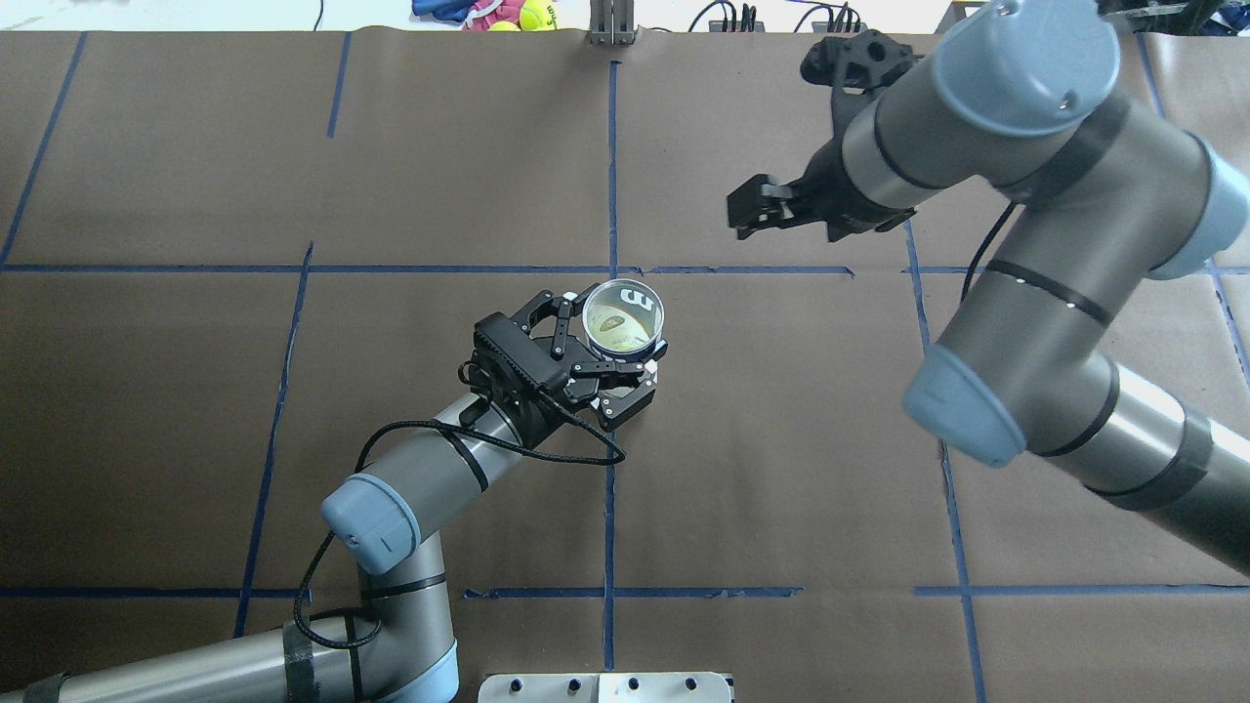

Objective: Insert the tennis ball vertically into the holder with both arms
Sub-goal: 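Move the right gripper away to the second tennis ball farther from the robot, then grasp the second tennis ball with the right gripper and lift it, then carry the second ball over the can and drop it in with the right gripper, then lower the can onto the table with the left gripper while the right gripper withdraws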

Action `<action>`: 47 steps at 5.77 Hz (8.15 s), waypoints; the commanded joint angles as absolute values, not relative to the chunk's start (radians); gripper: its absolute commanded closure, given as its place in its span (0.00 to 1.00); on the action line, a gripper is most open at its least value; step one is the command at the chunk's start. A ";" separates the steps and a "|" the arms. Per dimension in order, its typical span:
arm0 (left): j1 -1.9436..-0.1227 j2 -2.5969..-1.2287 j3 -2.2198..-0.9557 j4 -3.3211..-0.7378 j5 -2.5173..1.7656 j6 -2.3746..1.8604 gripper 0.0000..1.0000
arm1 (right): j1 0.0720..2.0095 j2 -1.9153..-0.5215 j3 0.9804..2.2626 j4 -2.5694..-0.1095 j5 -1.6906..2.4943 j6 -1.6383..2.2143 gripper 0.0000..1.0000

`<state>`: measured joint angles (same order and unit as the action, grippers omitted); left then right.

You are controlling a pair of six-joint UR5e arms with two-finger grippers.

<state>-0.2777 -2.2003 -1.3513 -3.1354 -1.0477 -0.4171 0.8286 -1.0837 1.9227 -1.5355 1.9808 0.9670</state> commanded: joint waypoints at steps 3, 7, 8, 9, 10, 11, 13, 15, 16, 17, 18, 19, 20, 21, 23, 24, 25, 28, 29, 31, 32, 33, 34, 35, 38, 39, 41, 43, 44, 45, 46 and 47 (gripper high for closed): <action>-0.278 -2.195 -1.351 -3.135 -1.048 -0.419 0.04 | 1.170 -1.244 1.664 -1.510 2.000 0.341 0.03; -0.278 -2.197 -1.351 -3.135 -1.048 -0.417 0.04 | 1.281 -1.241 1.136 -1.024 2.023 0.124 0.03; -0.278 -2.198 -1.351 -3.135 -1.048 -0.419 0.04 | 1.279 -1.238 1.103 -0.996 2.014 0.118 0.03; -0.276 -2.201 -1.351 -3.135 -1.048 -0.417 0.04 | 1.275 -1.235 1.059 -0.982 2.003 0.118 0.02; -0.276 -2.203 -1.351 -3.135 -1.048 -0.417 0.04 | 1.267 -1.235 1.051 -0.977 1.991 0.104 0.01; -0.276 -2.201 -1.351 -3.135 -1.048 -0.417 0.04 | 1.261 -1.233 1.034 -0.974 1.980 0.101 0.01; -0.275 -2.201 -1.351 -3.135 -1.048 -0.417 0.04 | 1.223 -1.232 1.019 -0.976 1.941 0.101 0.01; -0.275 -2.201 -1.351 -3.135 -1.048 -0.417 0.04 | 1.210 -1.229 0.999 -0.965 1.905 0.097 0.20; -0.275 -2.203 -1.351 -3.135 -1.048 -0.417 0.04 | 1.213 -1.230 0.999 -0.939 1.904 0.100 0.70; -0.275 -2.204 -1.351 -3.134 -1.048 -0.417 0.04 | 1.227 -1.232 1.014 -0.931 1.914 0.101 0.96; -0.275 -2.204 -1.351 -3.134 -1.049 -0.417 0.04 | 1.236 -1.230 1.116 -0.957 1.958 0.107 0.98; -0.273 -2.203 -1.350 -3.134 -1.048 -0.417 0.04 | 1.255 -1.218 1.209 -1.067 2.029 0.148 0.98; -0.273 -2.204 -1.351 -3.134 -1.048 -0.417 0.04 | 1.255 -1.224 1.394 -1.223 2.042 0.267 1.00; -0.273 -2.204 -1.350 -3.134 -1.048 -0.417 0.04 | 1.241 -1.232 1.581 -1.344 2.055 0.370 1.00; -0.265 -2.203 -1.350 -3.134 -1.048 -0.417 0.04 | 1.052 -1.218 1.890 -1.565 2.045 0.667 1.00; -0.265 -2.201 -1.348 -3.134 -1.048 -0.417 0.04 | 0.935 -1.185 1.981 -1.572 2.046 0.933 1.00; -0.265 -2.201 -1.348 -3.134 -1.048 -0.417 0.04 | 0.840 -1.089 2.000 -1.572 2.055 1.183 0.99; -0.265 -2.201 -1.350 -3.134 -1.048 -0.417 0.04 | 0.616 -0.916 2.005 -1.571 1.935 1.512 0.99; -0.265 -2.201 -1.350 -3.134 -1.048 -0.417 0.04 | 0.570 -0.893 2.003 -1.571 1.872 1.538 0.99; -0.265 -2.201 -1.350 -3.134 -1.048 -0.417 0.04 | 0.561 -0.888 1.991 -1.571 1.844 1.537 0.97; -0.264 -2.200 -1.348 -3.134 -1.048 -0.417 0.04 | 0.551 -0.885 1.982 -1.571 1.826 1.537 0.90; -0.264 -2.198 -1.348 -3.134 -1.048 -0.417 0.04 | 0.548 -0.885 1.977 -1.571 1.822 1.537 0.78; -0.262 -2.198 -1.347 -3.134 -1.048 -0.417 0.04 | 0.548 -0.885 1.970 -1.571 1.824 1.537 0.52; -0.261 -2.198 -1.347 -3.134 -1.048 -0.417 0.04 | 0.548 -0.882 1.970 -1.569 1.822 1.540 0.28; -0.261 -2.200 -1.347 -3.134 -1.048 -0.416 0.04 | 0.548 -0.879 1.970 -1.569 1.822 1.540 0.13; -0.261 -2.200 -1.347 -3.134 -1.048 -0.416 0.04 | 0.548 -0.879 1.970 -1.569 1.822 1.540 0.13; -0.261 -2.200 -1.347 -3.134 -1.048 -0.417 0.04 | 0.548 -0.879 1.974 -1.568 1.822 1.537 0.13; -0.262 -2.204 -1.357 -3.135 -1.048 -0.419 0.04 | 0.612 -0.893 1.982 -1.566 1.859 1.526 0.00; -0.261 -2.207 -1.393 -3.138 -1.049 -0.426 0.02 | 0.717 -0.928 1.982 -1.563 1.969 1.519 0.00; -0.262 -2.207 -1.440 -3.137 -1.051 -0.428 0.01 | 0.829 -0.977 1.982 -1.562 2.084 1.461 0.00; -0.265 -2.207 -1.503 -3.126 -1.051 -0.428 0.00 | 0.901 -1.027 1.982 -1.559 2.155 1.374 0.00; -0.288 -2.206 -1.534 -3.120 -1.049 -0.428 0.00 | 0.941 -1.072 1.982 -1.559 2.181 1.299 0.00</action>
